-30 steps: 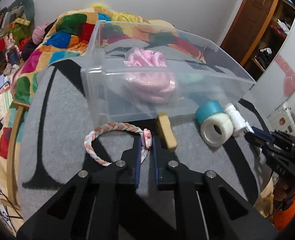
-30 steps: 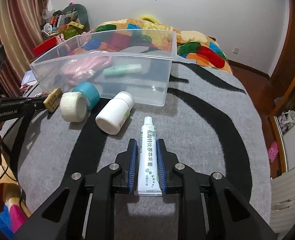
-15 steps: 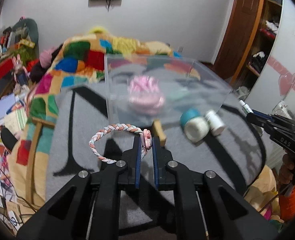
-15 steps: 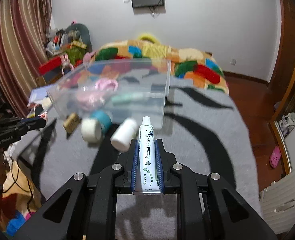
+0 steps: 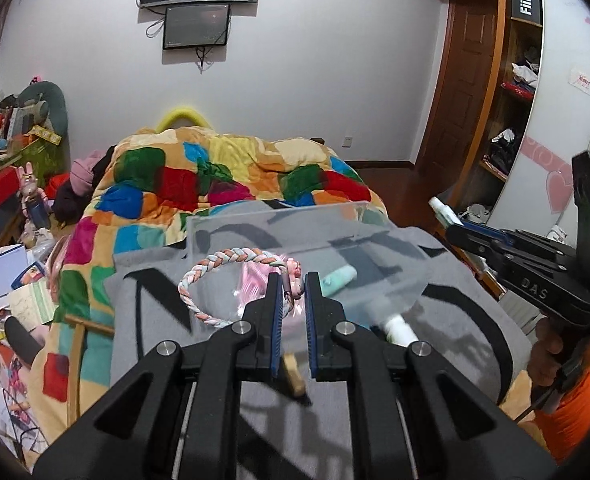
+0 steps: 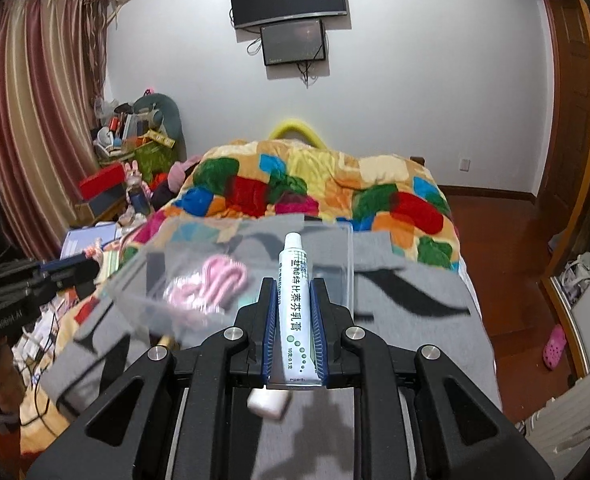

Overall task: Organize objects
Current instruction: 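Lower the tube into the clear box and release while the left tool drops the bracelet in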

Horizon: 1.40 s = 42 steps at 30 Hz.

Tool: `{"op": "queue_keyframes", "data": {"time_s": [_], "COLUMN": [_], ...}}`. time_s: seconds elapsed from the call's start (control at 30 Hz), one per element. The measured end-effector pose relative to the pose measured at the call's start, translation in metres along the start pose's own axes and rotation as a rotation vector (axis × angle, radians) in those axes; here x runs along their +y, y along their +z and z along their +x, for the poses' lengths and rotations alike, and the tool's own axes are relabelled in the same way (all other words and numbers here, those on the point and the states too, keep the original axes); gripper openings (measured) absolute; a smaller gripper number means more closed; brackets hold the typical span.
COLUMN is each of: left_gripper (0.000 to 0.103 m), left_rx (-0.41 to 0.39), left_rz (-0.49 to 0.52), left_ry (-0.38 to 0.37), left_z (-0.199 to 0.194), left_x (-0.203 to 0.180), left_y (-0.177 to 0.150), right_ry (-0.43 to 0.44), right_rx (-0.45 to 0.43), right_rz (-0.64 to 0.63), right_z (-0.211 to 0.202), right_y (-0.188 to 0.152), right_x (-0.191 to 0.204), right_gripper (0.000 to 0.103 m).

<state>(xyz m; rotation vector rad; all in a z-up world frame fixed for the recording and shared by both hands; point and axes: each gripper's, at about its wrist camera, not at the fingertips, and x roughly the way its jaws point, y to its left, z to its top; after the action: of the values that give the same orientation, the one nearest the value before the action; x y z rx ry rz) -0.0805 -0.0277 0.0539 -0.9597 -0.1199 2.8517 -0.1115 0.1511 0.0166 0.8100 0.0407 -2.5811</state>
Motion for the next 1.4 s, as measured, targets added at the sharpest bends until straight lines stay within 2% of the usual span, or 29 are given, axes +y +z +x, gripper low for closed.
{"op": "queue_keyframes", "data": {"time_s": [0.1, 0.23, 0.53, 0.87, 0.93, 1.03, 1.13, 1.27, 1.4], "left_gripper": [0.010, 0.010, 0.010, 0.010, 0.012, 0.022, 0.028, 0.041, 0.050], "left_rx": [0.019, 0.065, 0.204, 0.266, 0.267, 0.256, 0.230, 0.173, 0.116], "left_rz": [0.000, -0.008, -0.039, -0.040, -0.047, -0.060, -0.058, -0.048, -0.039], "left_ry": [0.000, -0.006, -0.063, -0.089, -0.098, -0.099, -0.083, -0.033, 0.014], "left_z": [0.016, 0.042, 0.099, 0.110, 0.107, 0.100, 0.088, 0.068, 0.047], "left_x": [-0.001, 0.000, 0.005, -0.003, -0.003, 0.000, 0.001, 0.003, 0.003], "left_y": [0.006, 0.011, 0.005, -0.001, -0.002, -0.001, 0.000, 0.002, 0.001], "right_ry": [-0.006, 0.005, 0.011, 0.008, 0.016, 0.030, 0.029, 0.020, 0.027], "right_rx": [0.005, 0.061, 0.231, 0.311, 0.318, 0.315, 0.286, 0.235, 0.200], "right_rz": [0.000, 0.007, -0.014, -0.061, -0.055, -0.060, -0.079, -0.104, -0.108], "right_z": [0.016, 0.045, 0.107, 0.129, 0.127, 0.119, 0.105, 0.084, 0.064], "right_y": [0.013, 0.022, 0.009, 0.000, -0.001, 0.000, 0.002, 0.003, 0.001], "right_x": [0.004, 0.006, 0.006, 0.013, 0.012, 0.013, 0.016, 0.019, 0.021], "right_gripper": [0.015, 0.015, 0.015, 0.015, 0.015, 0.018, 0.025, 0.030, 0.033]}}
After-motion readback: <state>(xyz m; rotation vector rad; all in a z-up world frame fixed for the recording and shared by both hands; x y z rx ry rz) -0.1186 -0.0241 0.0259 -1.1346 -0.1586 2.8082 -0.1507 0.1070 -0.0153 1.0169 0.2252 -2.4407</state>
